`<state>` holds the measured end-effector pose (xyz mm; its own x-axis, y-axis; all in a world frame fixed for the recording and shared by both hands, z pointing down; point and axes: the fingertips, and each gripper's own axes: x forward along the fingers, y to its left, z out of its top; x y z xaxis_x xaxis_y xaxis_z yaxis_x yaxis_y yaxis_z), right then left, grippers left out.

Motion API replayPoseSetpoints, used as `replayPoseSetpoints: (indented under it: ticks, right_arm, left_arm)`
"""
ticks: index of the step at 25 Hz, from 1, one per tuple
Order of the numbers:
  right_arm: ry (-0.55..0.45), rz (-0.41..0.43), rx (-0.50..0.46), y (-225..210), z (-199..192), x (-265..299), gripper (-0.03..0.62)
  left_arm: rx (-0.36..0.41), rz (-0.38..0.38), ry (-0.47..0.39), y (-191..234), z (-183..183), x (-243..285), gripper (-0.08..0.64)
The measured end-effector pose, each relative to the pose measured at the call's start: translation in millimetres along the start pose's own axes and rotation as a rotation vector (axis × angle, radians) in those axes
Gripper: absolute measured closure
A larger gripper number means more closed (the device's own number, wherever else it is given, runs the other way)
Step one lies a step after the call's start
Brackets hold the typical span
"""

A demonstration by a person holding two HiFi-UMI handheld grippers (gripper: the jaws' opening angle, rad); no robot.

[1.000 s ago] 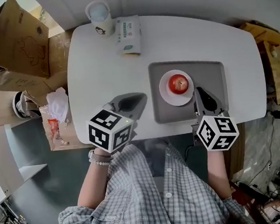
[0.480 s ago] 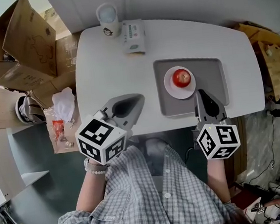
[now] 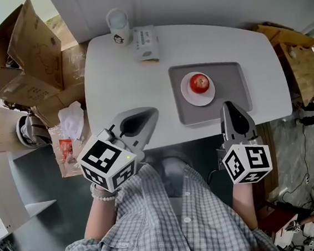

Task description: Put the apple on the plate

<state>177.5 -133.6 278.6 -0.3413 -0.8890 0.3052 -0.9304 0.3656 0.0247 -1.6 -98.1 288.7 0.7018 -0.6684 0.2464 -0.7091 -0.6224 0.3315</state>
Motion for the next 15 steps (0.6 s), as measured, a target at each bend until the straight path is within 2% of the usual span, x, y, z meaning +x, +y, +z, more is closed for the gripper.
replayPoseSetpoints:
  ticks: [15]
  right_arm:
    - [-0.027,-0.052,-0.014,11,3,-31,0.561]
  left_arm:
    - [-0.009,-0.071,-0.036,-15,0,-11,0.551]
